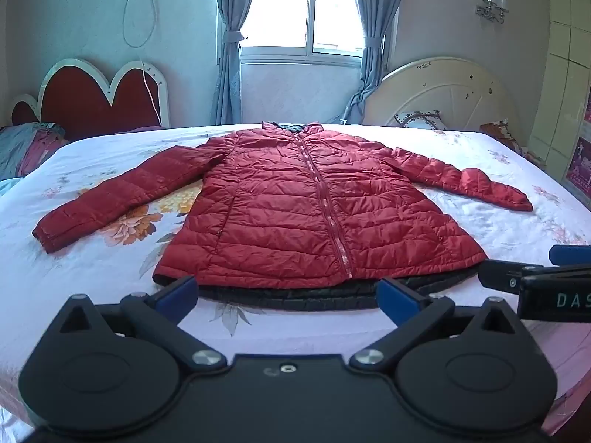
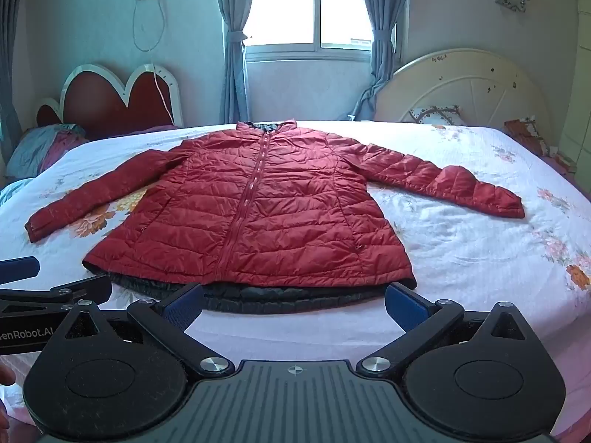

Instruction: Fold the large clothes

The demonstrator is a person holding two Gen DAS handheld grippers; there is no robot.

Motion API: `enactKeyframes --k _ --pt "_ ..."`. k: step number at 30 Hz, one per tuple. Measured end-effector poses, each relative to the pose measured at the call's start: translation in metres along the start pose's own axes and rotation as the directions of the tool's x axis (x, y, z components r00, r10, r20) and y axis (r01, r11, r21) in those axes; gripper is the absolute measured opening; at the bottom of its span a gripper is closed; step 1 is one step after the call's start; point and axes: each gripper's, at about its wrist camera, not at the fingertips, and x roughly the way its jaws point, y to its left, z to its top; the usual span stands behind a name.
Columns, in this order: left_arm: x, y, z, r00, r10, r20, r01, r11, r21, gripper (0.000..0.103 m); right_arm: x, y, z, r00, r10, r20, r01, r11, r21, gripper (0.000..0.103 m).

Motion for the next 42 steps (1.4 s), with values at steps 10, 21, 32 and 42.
enactKeyframes --k 10,21,32,42 --pt "0.0 -0.001 0.0 1.0 0.001 -0.008 -0.001 1.0 -0.003 0.103 -0.001 0.001 0.001 1.0 -0.009 0.001 0.009 1.0 -0.009 0.103" --pt "0.003 0.008 0.0 1.0 0.004 -0.004 -0.004 1.0 -0.004 0.103 -0.006 -0.003 0.003 1.0 -0.009 0.003 0.009 1.0 -0.011 0.103" --pt "-0.002 0.006 0.0 1.0 0.019 0.0 -0.019 1.0 -0.007 0.103 -0.005 0.0 0.003 1.0 -0.005 0.013 0.005 1.0 -0.015 0.103" --pt "-0.003 0.005 0.0 1.0 0.022 0.002 -0.022 1.0 -0.004 0.103 -0.005 -0.001 0.004 1.0 -0.005 0.016 0.005 1.0 -0.012 0.103"
